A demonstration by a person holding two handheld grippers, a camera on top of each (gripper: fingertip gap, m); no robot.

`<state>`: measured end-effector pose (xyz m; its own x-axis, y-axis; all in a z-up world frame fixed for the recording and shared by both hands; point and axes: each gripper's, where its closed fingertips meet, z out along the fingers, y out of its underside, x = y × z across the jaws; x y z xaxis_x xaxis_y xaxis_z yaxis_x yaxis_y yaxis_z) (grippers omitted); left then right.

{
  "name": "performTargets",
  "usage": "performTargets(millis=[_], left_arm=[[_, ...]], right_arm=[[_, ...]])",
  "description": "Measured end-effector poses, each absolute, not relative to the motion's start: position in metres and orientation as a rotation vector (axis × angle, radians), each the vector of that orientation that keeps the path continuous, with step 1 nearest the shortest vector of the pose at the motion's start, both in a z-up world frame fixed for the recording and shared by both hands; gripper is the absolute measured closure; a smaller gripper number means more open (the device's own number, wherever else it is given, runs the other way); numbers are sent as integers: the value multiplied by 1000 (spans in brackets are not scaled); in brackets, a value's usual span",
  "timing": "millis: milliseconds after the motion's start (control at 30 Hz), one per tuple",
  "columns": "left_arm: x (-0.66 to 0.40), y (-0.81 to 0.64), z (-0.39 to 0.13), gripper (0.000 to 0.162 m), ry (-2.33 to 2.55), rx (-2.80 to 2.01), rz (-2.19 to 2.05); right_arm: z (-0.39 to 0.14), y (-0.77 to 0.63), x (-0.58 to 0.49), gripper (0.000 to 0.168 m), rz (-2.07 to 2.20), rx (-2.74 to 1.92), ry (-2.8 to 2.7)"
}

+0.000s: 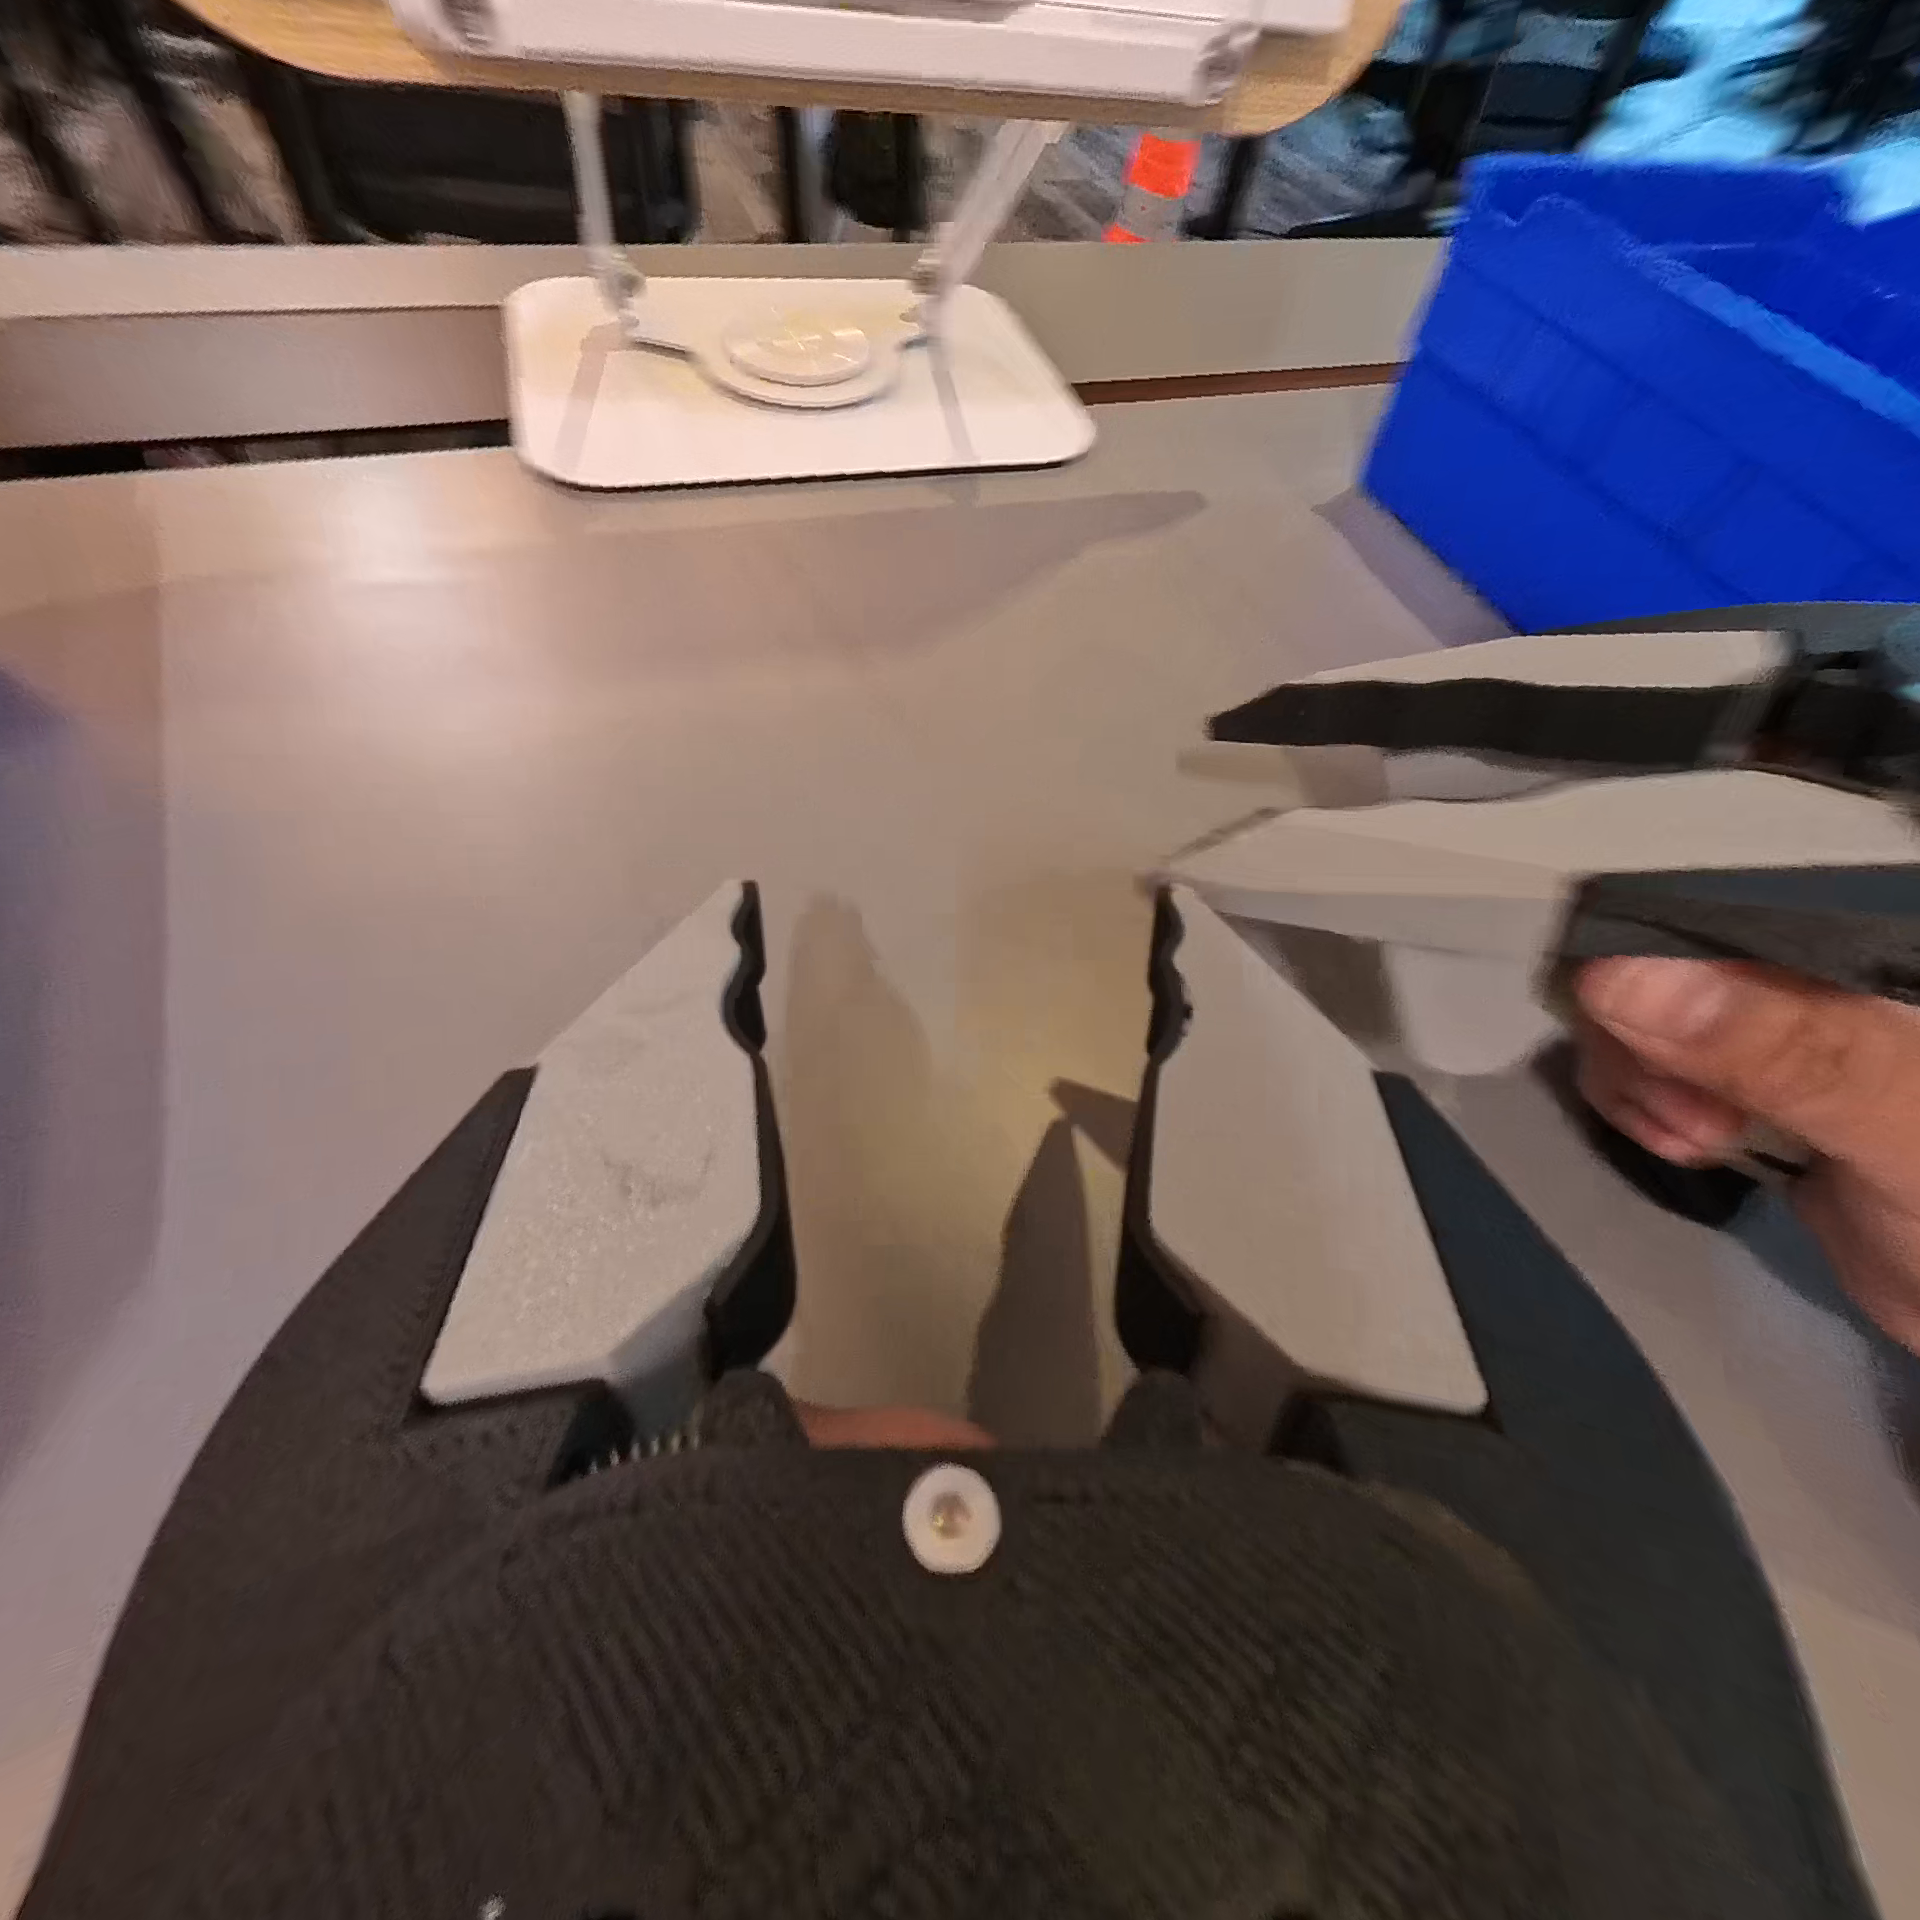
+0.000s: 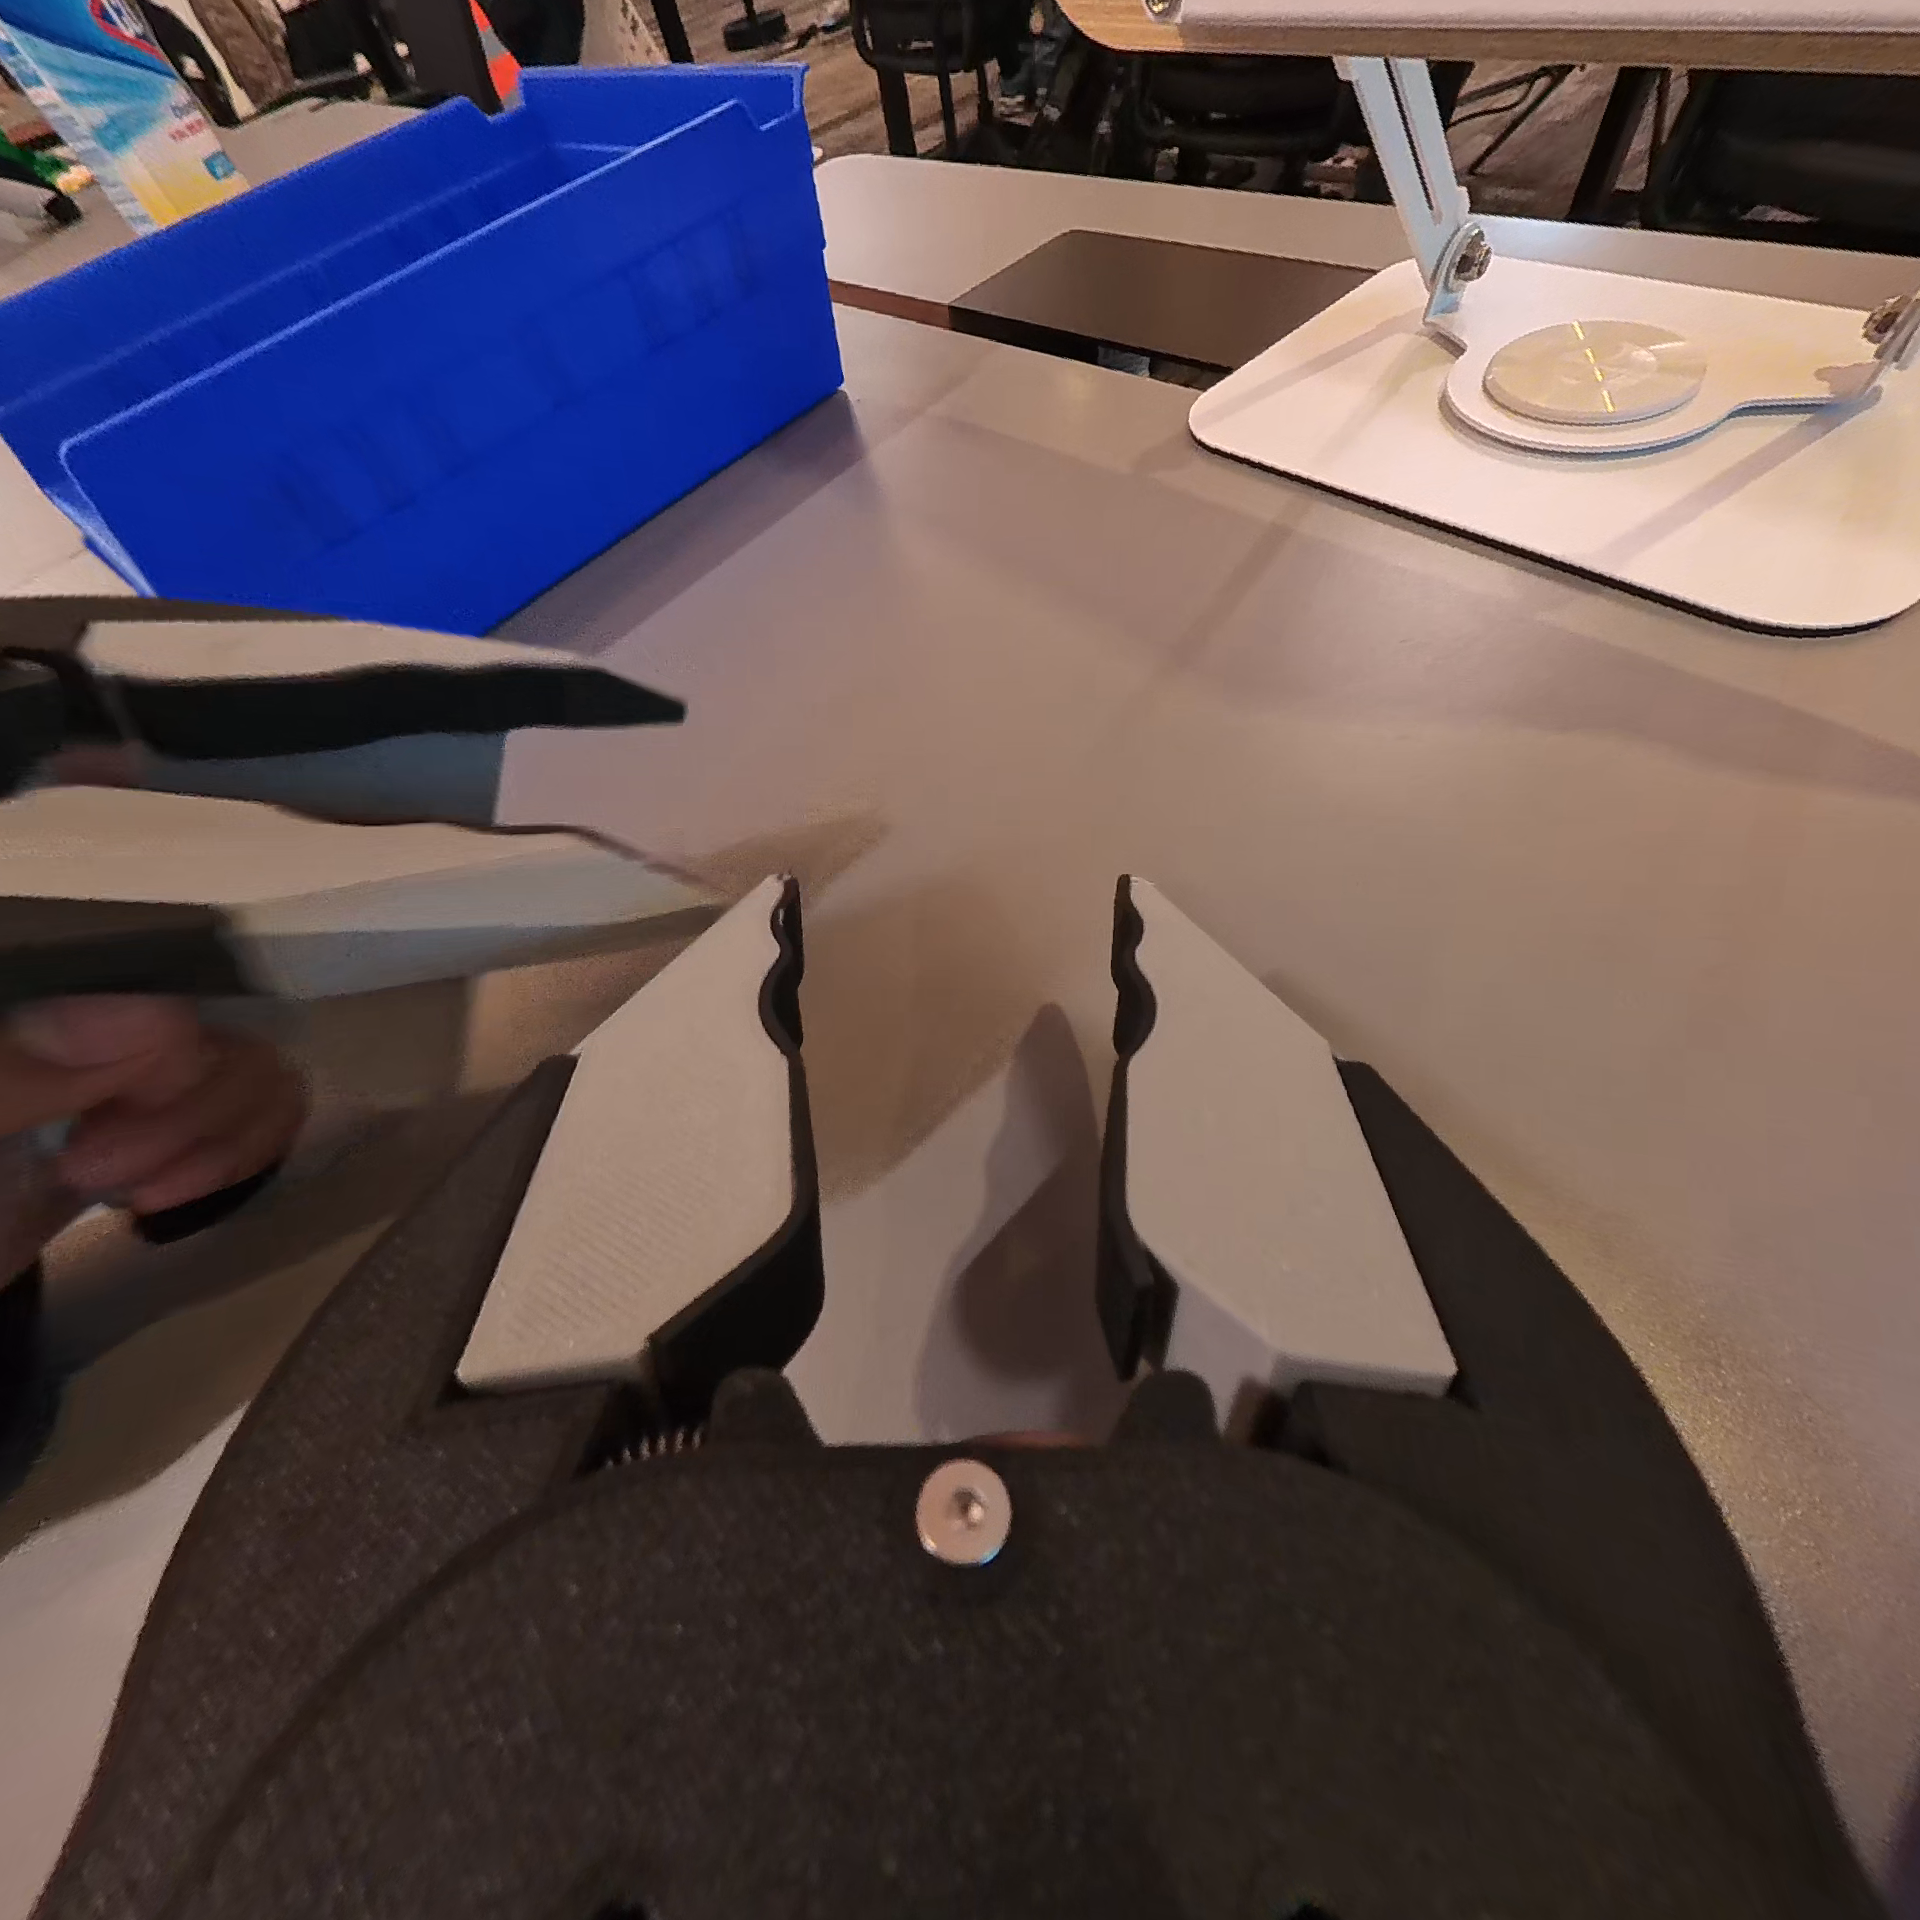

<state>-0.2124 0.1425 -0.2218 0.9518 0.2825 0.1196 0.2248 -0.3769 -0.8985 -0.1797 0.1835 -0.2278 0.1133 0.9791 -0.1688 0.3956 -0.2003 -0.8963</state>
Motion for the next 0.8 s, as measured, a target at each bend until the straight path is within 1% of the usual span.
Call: performTargets(millis=[33, 67, 100, 133, 200, 300, 367, 433, 533, 600, 667, 800], left_arm=[[-195, 139, -210, 101, -306, -1943, -66], [-177, 133, -189, 116, -231, -1869, -205], [-168, 121, -166, 126, -178, -1797, -281], [-172, 107, -147, 125, -156, -1761, -283], [-197, 78, -116, 106, -140, -1771, -202], [-260, 35, -78, 105, -119, -1854, -18], [-319, 13, -70, 109, -154, -1946, 137], [-377, -2, -84, 114, -196, -2083, 246], [-428, -16, -137, 116, -181, -2387, 218], [-445, -18, -174, 114, -123, -2566, 177], [-466, -14, -203, 110, -52, -2702, 235], [-491, -3, -243, 106, 53, -2905, 270]], right_arm=[[-228, 184, -180, 110, 1070, -1699, -1352], [-227, 184, -180, 110, 1077, -1699, -1351], [-227, 184, -180, 110, 1084, -1699, -1349], [-227, 183, -181, 110, 1090, -1699, -1350], [-227, 182, -182, 110, 1095, -1698, -1358], [-228, 177, -184, 110, 1084, -1685, -1382], [-229, 173, -186, 111, 1077, -1677, -1400], [-230, 170, -187, 111, 1066, -1667, -1419], [-230, 162, -189, 116, 1054, -1626, -1455], [-230, 156, -191, 118, 1043, -1600, -1483], [-231, 153, -193, 118, 1034, -1588, -1508], [-231, 150, -192, 117, 1048, -1579, -1515]])
